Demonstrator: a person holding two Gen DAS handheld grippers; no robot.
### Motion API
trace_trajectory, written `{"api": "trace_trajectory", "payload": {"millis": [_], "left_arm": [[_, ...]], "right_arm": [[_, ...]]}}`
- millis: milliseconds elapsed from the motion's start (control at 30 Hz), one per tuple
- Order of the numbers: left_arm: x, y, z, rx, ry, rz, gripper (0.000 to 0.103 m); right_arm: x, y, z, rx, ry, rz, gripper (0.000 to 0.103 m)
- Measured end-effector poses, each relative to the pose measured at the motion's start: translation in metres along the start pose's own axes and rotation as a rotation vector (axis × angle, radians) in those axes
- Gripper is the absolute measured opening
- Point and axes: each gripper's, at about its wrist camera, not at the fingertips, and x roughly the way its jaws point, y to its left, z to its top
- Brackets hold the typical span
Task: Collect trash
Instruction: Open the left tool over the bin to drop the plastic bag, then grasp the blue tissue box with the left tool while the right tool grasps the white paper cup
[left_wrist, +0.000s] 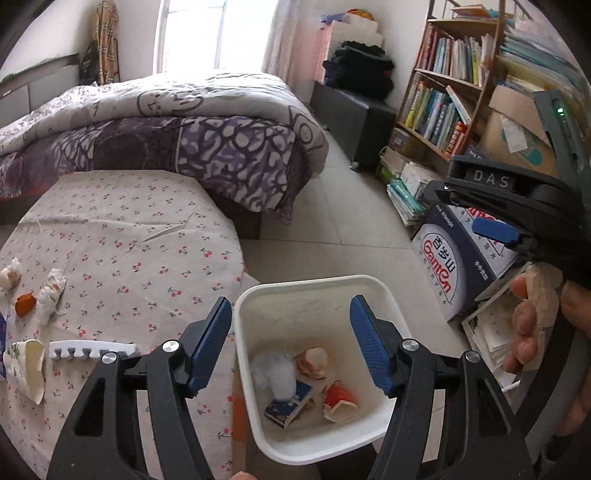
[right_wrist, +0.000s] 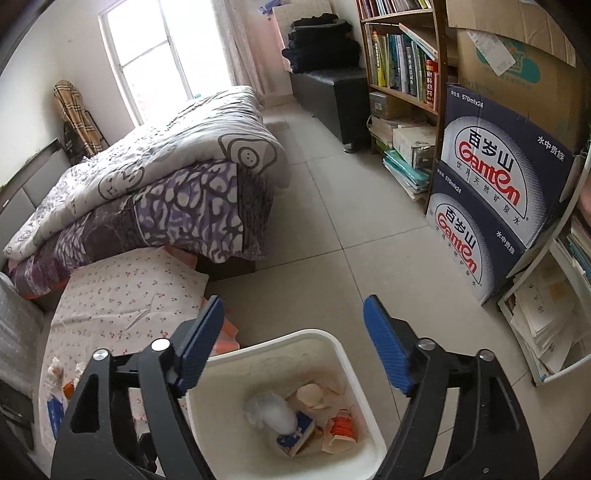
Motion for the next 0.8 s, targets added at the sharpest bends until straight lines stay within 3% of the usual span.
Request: {"api": "trace_trajectory", "payload": {"millis": [233,400,667,800], "left_arm": [[-0.01,0.018,-0.005,0.015,-0.005,0.091,0.07],[-0.015,0.049,-0.01,-0.014,0.019,0.198,0.076],[-0.025,0.136,-0.024,-0.212,0.112,0.396,0.082],[-0.041,0.178,-0.029,-0.3,0.105,0.505,0.082]], "right_arm": [[0.0,0.026,-0.007,-0.028,0.008,0.023,0.089],[0.001,0.057,-0.016,-0.082,0.028,0.054,0.094],[0.005,0.109,-0.037,-0.191,0.073,0.098,0.096],[0.009,0.132,-0.049,-0.231,0.103,0.117,0.096]]}}
